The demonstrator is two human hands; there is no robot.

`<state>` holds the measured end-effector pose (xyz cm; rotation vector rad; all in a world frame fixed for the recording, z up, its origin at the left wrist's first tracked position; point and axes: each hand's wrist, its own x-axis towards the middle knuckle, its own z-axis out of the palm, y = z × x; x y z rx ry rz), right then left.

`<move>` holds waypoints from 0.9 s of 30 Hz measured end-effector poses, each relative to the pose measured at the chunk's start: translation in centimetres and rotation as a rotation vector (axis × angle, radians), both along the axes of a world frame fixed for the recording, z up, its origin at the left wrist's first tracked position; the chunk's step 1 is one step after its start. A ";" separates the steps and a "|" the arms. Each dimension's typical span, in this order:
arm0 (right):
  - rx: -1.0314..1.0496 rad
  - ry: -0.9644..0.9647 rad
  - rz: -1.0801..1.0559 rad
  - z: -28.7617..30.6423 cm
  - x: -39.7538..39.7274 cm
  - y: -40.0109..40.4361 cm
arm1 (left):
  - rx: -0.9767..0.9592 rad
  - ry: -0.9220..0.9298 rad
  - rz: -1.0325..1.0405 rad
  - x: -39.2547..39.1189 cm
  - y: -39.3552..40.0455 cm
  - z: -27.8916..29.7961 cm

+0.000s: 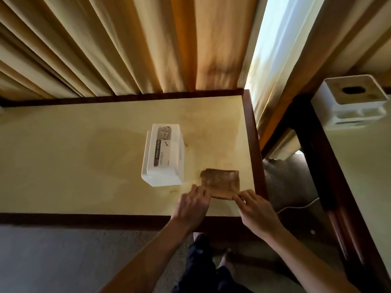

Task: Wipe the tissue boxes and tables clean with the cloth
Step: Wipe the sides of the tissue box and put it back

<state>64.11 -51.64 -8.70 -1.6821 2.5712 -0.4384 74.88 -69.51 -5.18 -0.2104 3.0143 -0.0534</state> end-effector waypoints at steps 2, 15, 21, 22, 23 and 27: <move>0.032 -0.038 0.001 -0.8 1.5 0.8 | 0.053 -0.054 0.012 1.6 0.6 -1.0; 0.172 -0.100 -0.035 -1.3 2.0 0.4 | 0.104 -0.312 0.148 1.9 1.4 -0.7; 0.190 -0.247 -0.079 1.4 -0.3 -2.4 | 0.162 0.457 0.239 2.3 0.2 2.1; 0.165 -0.281 -0.080 2.3 -1.3 -3.8 | 0.146 0.589 0.313 2.3 -0.2 3.0; 0.128 -0.298 -0.086 3.2 -2.3 -5.5 | 0.160 0.681 0.422 2.2 -0.6 3.9; -0.022 -0.413 -0.144 7.3 -6.2 -13.7 | 0.644 0.688 1.092 1.2 -2.7 5.8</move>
